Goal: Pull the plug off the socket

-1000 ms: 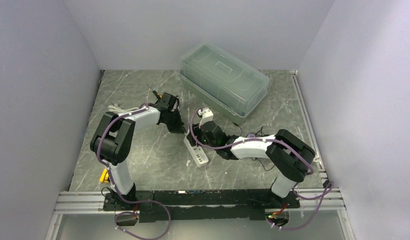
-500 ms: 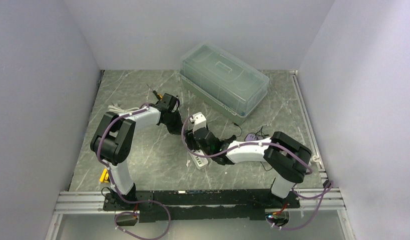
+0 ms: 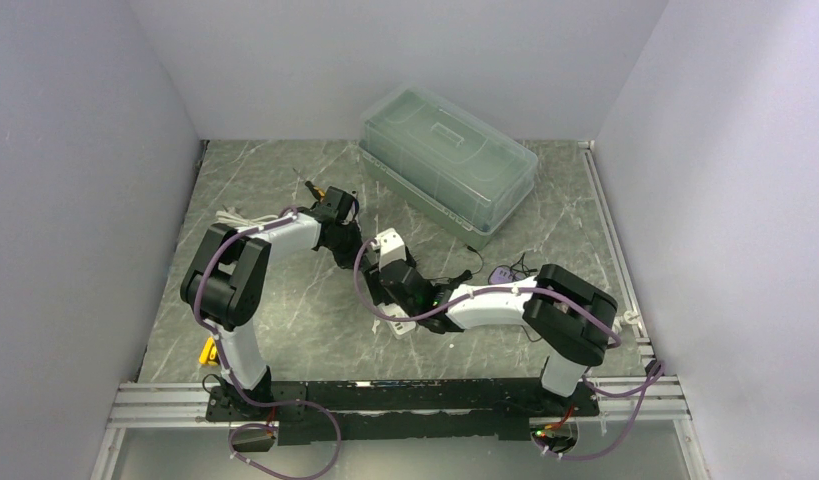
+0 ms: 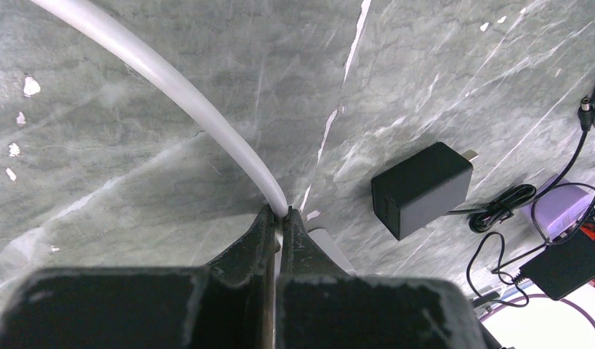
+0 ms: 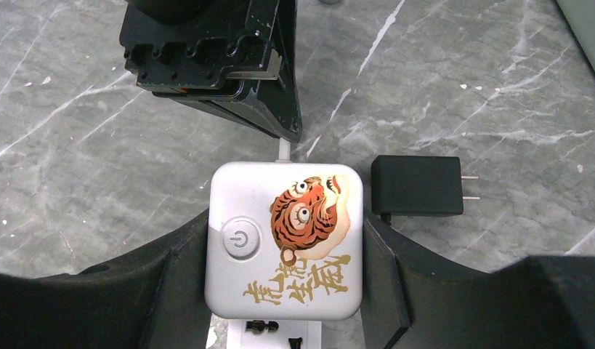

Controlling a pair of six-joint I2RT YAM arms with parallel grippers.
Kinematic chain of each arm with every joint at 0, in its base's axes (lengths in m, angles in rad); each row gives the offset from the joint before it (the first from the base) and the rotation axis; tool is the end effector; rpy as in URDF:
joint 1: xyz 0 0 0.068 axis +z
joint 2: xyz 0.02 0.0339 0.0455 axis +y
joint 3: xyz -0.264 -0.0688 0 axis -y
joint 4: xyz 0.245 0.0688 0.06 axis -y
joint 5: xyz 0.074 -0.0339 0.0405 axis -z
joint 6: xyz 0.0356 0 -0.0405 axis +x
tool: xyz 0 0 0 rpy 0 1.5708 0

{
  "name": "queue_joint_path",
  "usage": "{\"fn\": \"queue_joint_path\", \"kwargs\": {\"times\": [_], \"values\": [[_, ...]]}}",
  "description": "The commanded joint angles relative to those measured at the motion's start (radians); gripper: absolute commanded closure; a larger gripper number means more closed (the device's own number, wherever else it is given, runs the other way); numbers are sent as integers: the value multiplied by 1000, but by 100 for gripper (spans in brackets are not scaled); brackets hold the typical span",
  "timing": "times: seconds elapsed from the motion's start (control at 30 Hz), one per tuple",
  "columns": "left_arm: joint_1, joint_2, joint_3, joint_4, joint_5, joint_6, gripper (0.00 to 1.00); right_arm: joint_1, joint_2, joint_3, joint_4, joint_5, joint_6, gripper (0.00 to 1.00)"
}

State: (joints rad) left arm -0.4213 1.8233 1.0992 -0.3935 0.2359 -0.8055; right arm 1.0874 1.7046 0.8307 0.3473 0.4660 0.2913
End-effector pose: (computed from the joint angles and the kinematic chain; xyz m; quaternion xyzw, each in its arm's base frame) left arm 0.3222 -0.1535 0.1541 -0.1588 0.9549 -0.2222 0.1164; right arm 0.1768 0.3024 0.1726 -0.2208 0.8221 0.1542 0.5017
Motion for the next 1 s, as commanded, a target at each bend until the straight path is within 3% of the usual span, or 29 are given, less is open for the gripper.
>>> {"fn": "queue_joint_path", "kwargs": {"times": [0.0, 0.23, 0.33, 0.6, 0.97], "values": [[9, 4, 8, -2, -36, 16, 100, -20, -36, 6, 45, -29, 19, 100], [10, 6, 9, -3, -35, 19, 100, -121, -83, -75, 143, -249, 102, 100], [10, 7, 8, -1, -37, 20, 100, -136, -97, -89, 156, -265, 102, 100], [10, 14, 10, -3, -35, 20, 100, -110, -97, -66, 123, -198, 44, 100], [13, 22, 13, -8, -33, 20, 100, 27, -49, 13, 60, 50, -108, 100]]}}
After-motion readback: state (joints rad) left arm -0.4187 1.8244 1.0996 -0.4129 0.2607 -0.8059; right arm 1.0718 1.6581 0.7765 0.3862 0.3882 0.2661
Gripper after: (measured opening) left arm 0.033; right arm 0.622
